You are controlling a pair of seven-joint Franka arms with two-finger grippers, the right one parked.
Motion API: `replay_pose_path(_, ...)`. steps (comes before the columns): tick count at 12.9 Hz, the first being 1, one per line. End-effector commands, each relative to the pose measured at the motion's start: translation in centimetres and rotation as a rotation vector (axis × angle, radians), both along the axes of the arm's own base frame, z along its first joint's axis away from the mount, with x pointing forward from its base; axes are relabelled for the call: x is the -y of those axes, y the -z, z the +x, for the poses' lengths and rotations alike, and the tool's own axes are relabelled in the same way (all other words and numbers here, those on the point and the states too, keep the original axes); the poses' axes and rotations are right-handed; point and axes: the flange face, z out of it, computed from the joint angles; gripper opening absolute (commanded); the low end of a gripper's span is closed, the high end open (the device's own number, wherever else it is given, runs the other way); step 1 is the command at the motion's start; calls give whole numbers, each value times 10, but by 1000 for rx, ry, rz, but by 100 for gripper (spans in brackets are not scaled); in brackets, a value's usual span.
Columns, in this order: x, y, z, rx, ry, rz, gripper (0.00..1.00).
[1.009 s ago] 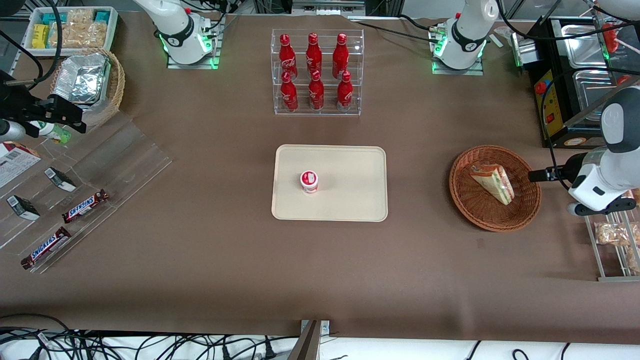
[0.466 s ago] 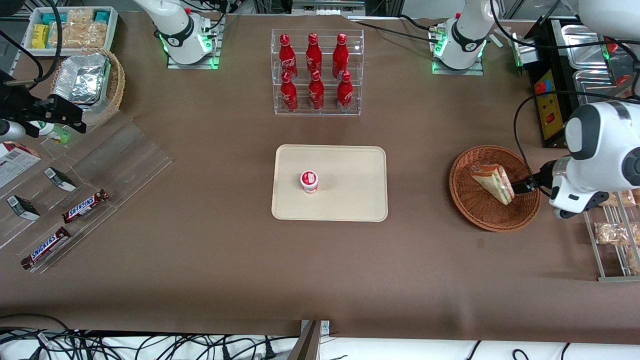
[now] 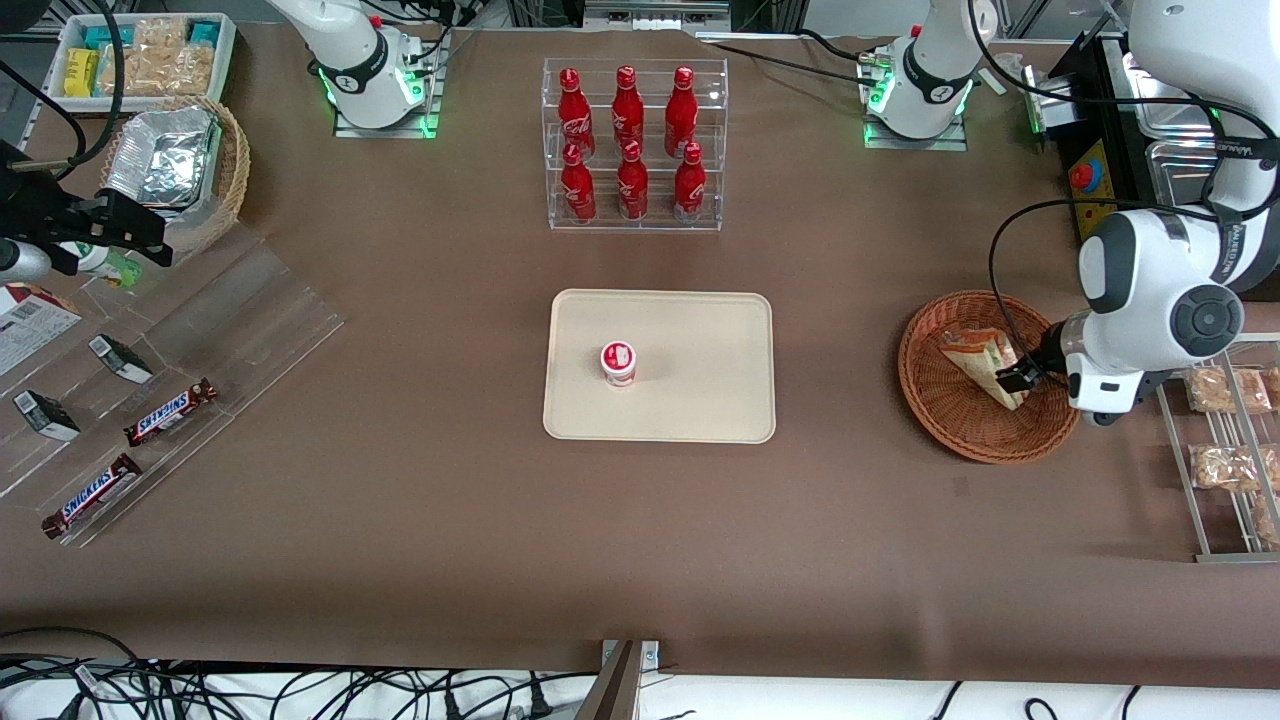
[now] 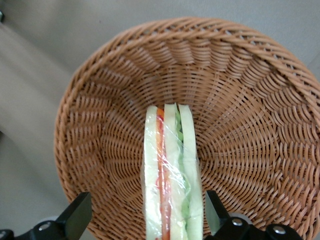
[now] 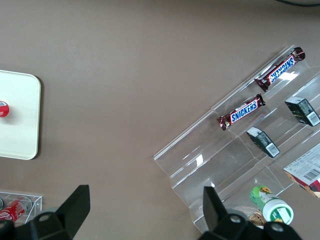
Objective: Place sandwich from basket to tray
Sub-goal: 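Close the left gripper on the sandwich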
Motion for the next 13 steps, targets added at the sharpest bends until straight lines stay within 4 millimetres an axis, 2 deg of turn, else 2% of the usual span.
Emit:
replay_pose_path(1, 7, -1, -11, 12, -22, -5, 100)
replay_pose_path(4, 20, 8, -16, 11, -31, -6, 100)
replay_pose_path(7, 21, 22, -25, 15, -47, -2, 100)
replay_pose_path(8, 20, 23, -25, 13, -47, -2, 89)
replay_pose_path(11, 20, 26, -26, 9, -48, -1, 35)
replay_pose_path(13, 21, 24, -24, 12, -47, -2, 33)
